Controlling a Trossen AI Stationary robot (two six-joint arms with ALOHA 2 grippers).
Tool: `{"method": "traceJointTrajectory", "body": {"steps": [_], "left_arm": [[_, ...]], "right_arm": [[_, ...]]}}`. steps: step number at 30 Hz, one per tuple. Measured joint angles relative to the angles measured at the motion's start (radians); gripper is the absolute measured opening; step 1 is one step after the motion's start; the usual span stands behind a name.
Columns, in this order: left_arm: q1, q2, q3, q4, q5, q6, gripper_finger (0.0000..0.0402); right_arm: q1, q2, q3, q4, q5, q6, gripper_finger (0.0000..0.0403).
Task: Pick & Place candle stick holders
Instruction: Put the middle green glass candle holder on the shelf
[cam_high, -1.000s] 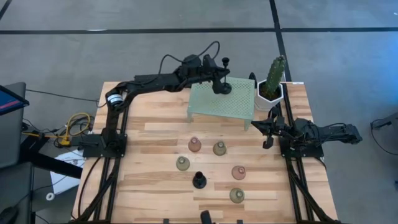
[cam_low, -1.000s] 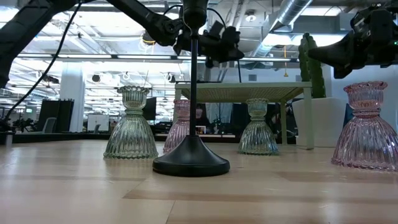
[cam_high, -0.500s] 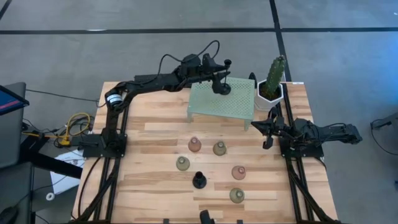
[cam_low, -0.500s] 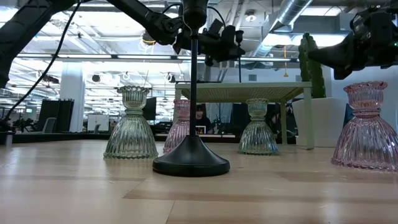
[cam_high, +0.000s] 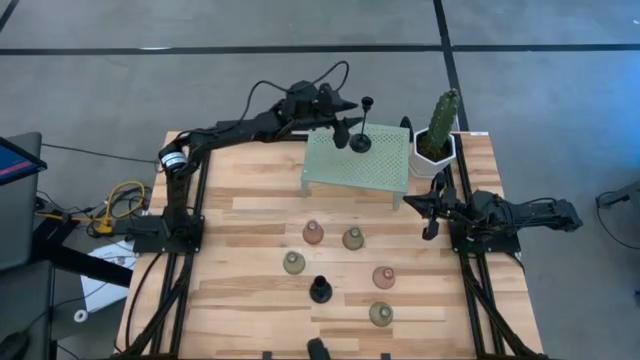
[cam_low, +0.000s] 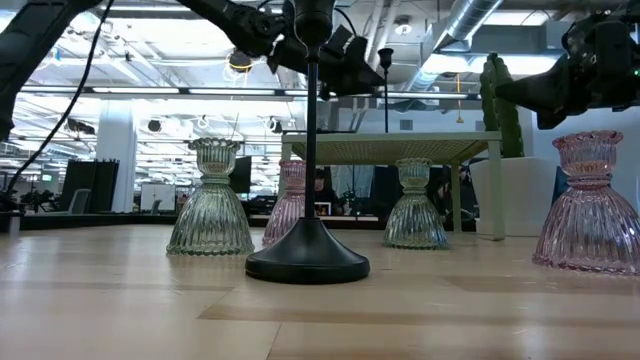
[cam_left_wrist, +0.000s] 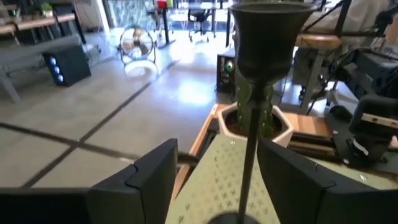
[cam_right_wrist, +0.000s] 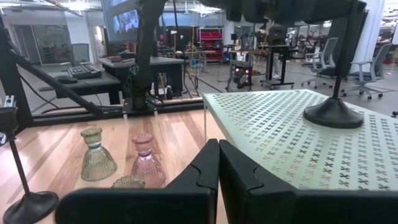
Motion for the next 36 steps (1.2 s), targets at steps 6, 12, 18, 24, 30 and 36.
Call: {"method": "traceJointTrajectory", "body": {"steps": [6,12,18,24,30,36], "left_arm": [[0.020,-0.097,-0.023,-0.175,0.000,0.000,0.0220],[0.027,-0.255,-0.160,-0.324,0.000,0.004,0.0196],[0.006,-0.497,-0.395,-0.342,0.001,0.049,0.0127],[-0.038,-0.750,-0.650,-0.338,0.012,0.051,0.0061],[-0.125,-0.927,-0.890,-0.310,0.054,0.108,0.0012],[-0.196,-0.973,-1.151,-0.057,0.260,0.180,0.0009]], "right_arm": [[0.000,0.000,0.000,-0.002,0.000,0.000,0.0000],[0.000,0.000,0.000,-0.002,0.000,0.000,0.0000],[0.000,0.000,0.000,0.000,0.000,0.000,0.0000],[0.000,0.000,-0.001,0.027,0.000,0.000,0.0000],[0.000,0.000,-0.001,0.029,0.000,0.000,0.0000],[0.000,0.000,-0.001,0.032,0.000,0.000,0.0000]]}}
